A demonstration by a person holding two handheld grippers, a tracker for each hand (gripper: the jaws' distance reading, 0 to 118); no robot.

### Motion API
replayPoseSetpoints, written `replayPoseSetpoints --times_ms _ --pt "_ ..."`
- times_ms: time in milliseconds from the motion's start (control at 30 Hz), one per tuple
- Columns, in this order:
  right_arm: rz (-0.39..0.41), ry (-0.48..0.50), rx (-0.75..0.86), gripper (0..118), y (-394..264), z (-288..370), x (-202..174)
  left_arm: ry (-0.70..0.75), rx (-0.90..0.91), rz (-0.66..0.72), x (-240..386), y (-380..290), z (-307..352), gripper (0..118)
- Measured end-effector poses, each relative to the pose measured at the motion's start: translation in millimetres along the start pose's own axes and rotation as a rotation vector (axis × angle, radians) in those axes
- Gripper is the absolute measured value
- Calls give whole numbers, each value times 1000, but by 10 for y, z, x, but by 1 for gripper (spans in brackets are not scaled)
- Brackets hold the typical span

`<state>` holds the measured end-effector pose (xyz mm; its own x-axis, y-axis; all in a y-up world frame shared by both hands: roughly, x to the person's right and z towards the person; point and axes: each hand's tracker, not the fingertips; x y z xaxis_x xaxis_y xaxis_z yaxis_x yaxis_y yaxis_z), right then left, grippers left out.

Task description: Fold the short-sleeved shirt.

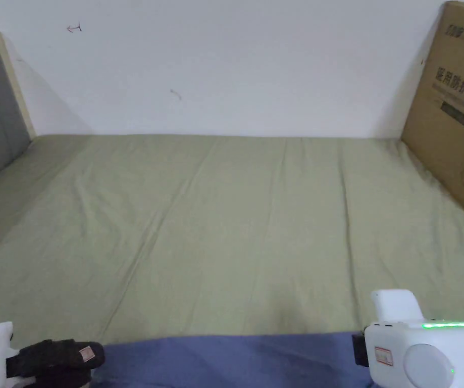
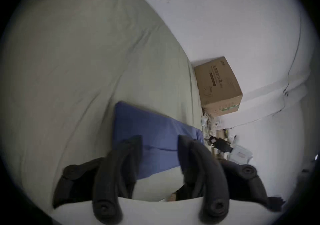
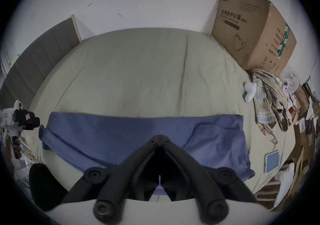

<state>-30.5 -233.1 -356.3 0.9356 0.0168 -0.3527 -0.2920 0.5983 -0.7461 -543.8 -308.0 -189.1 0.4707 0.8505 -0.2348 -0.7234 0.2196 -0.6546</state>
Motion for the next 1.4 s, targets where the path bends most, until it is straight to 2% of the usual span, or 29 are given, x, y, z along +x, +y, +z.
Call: replayPoseSetpoints --times_ms 33,67,167,267,400,467,500,533,600,633,667,700,767,833,967,1033,1100,1133,1200,1333,1400 --pt "-4 9 -10 0 -2 -18 -3 -9 -4 33 -103 29 -16 93" --pt "-6 14 -20 0 -1 -35 -10 -8 -17 54 -176 44 -56 116" --pt "7 15 -44 0 -5 -95 -5 -21 -13 59 -367 73 -140 118" --pt "27 12 -60 0 -5 -136 -15 -213 -29 140 -587 138 -383 118" --pt "37 13 -86 0 22 -198 -32 -343 -133 173 -448 64 -747 118" --pt "38 19 -92 0 38 -220 -46 -360 -188 156 -376 29 -907 117" --pt "40 22 -95 0 45 -225 -56 -338 -188 137 -340 -2 -902 110" --pt "42 28 -98 0 58 -244 -51 -275 -186 111 -330 -4 -933 84" --pt "50 43 -101 0 66 -254 -71 -45 -210 105 -358 -44 -1051 8" --pt "56 49 -102 0 67 -259 -90 52 -216 116 -535 -30 -1038 6" --pt "61 55 -104 0 67 -270 -99 -123 -159 186 -506 -8 -986 6" --pt "65 61 -106 0 65 -277 -109 -123 -130 167 -433 22 -940 6" --pt "71 73 -110 0 59 -281 -137 16 -120 34 -180 -71 -899 6" --pt "76 85 -114 0 62 -275 -147 63 -99 -65 56 -115 -785 6" --pt "72 111 -102 0 45 -234 -123 370 1 -367 549 -149 -416 6" --pt "62 108 -98 0 22 -216 -95 596 68 -484 704 -192 -258 6" --pt "51 107 -92 0 -3 -192 -48 777 85 -557 816 -246 -207 6" --pt "46 108 -89 0 -19 -173 -26 812 87 -570 844 -255 -190 6" --pt "38 112 -85 0 -42 -137 18 692 72 -516 800 -196 -220 6" --pt "18 113 -69 0 -83 -47 131 370 -20 -369 1128 -299 -568 6" --pt "4 114 -59 0 -105 4 193 283 -100 -330 1262 -333 -874 6"
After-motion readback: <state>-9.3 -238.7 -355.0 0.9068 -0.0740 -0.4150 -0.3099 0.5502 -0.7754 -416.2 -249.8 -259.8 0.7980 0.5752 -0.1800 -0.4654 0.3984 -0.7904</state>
